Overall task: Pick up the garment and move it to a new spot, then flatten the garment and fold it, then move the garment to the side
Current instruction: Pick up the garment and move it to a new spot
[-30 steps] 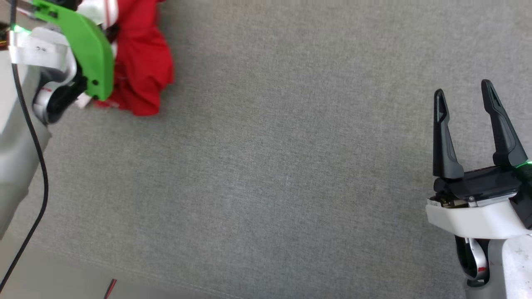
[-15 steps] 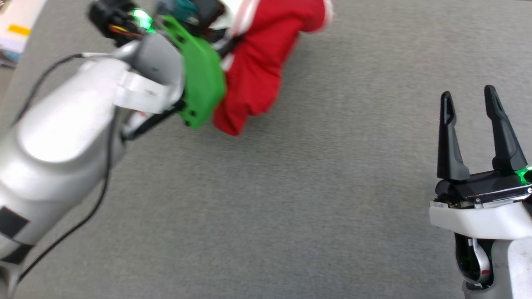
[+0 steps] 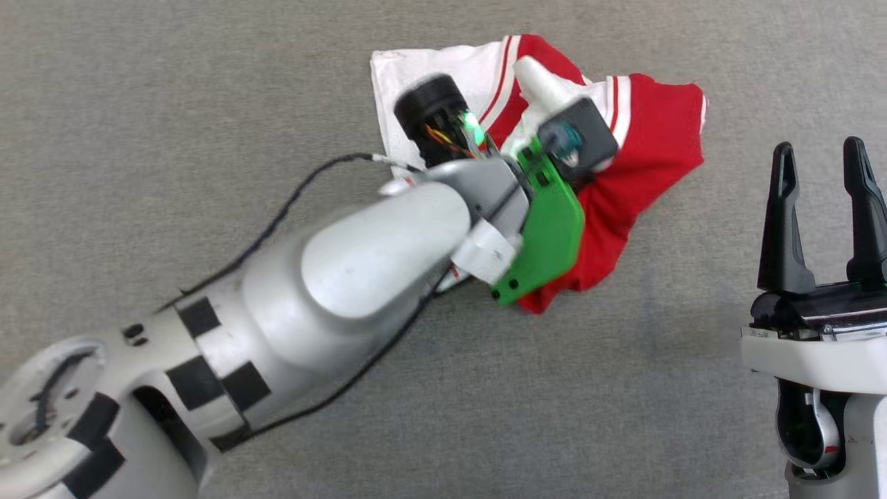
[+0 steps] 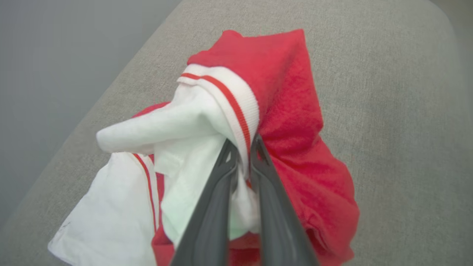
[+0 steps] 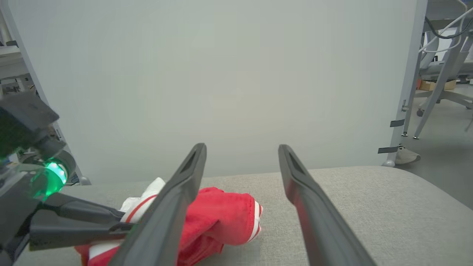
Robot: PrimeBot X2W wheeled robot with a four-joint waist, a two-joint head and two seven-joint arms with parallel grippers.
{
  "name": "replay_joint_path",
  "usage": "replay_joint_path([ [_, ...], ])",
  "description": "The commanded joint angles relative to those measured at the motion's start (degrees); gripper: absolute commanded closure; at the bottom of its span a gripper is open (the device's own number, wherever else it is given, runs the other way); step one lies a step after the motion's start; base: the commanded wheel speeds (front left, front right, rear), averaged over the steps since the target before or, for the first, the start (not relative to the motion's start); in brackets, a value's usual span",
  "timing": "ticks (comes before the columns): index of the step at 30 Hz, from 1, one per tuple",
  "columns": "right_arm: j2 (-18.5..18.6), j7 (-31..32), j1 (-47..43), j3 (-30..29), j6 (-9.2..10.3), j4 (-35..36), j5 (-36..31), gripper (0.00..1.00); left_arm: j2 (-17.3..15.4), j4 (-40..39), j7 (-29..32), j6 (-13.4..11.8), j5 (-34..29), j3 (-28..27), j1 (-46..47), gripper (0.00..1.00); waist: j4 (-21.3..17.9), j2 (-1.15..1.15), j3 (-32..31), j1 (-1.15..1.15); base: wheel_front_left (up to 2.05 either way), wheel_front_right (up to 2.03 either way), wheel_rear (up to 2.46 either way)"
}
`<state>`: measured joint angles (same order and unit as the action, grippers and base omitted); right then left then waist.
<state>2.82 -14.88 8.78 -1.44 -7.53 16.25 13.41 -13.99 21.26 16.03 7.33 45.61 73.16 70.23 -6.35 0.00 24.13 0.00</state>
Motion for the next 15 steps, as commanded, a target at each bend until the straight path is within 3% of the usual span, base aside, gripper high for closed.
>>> replay_joint_path([
  [1, 0.06, -0.12, 1.05, 0.01, 0.04, 0.28, 0.57, 0.00, 1.66, -0.22, 1.98, 0.15, -2.67, 0.14, -3.41, 1.00, -4.06, 0.00, 2.85, 0.00, 0.00, 0.00, 0.00],
  [4, 0.06, -0.12, 1.08, -0.19, 0.04, 0.29, 0.84, 0.00, 4.21, -1.48, 4.79, 0.15, -4.50, 0.16, -8.48, 1.00, -4.59, 0.00, 3.34, 0.00, 0.00, 0.00, 0.00],
  [10, 0.06, -0.12, 1.29, -0.01, 0.04, 0.01, 0.72, 0.00, 5.96, -1.83, 6.14, 0.15, -7.04, 0.18, -13.33, 1.00, -4.24, 0.00, 3.42, 0.00, 0.00, 0.00, 0.00],
  [11, 0.06, -0.12, 1.33, 0.07, 0.04, -0.06, 0.64, 0.00, 6.04, -1.49, 5.54, 0.15, -7.23, 0.18, -13.62, 0.85, -4.07, 0.00, 3.21, 0.00, 0.00, 0.00, 0.00],
  [12, 0.06, -0.12, 1.32, 0.13, 0.04, -0.16, 0.53, 0.00, 6.10, -1.03, 4.06, 0.15, -7.94, 0.18, -13.68, 0.07, -3.78, 0.00, 2.83, 0.00, 0.00, 0.00, 0.00],
  [13, 0.06, -0.12, 1.25, 0.16, 0.04, -0.22, 0.43, 0.00, 6.14, -0.56, 2.56, 0.15, -8.58, 0.18, -13.59, 0.00, -3.53, 0.00, 2.50, 0.00, 0.00, 0.00, 0.00],
  [15, 0.06, -0.12, 0.87, 0.19, 0.04, -0.38, 0.07, 0.00, 6.34, 0.50, -1.94, 0.15, -10.00, 0.18, -13.22, 0.00, -2.75, 0.00, 1.36, 0.00, 0.00, 0.00, 0.00],
])
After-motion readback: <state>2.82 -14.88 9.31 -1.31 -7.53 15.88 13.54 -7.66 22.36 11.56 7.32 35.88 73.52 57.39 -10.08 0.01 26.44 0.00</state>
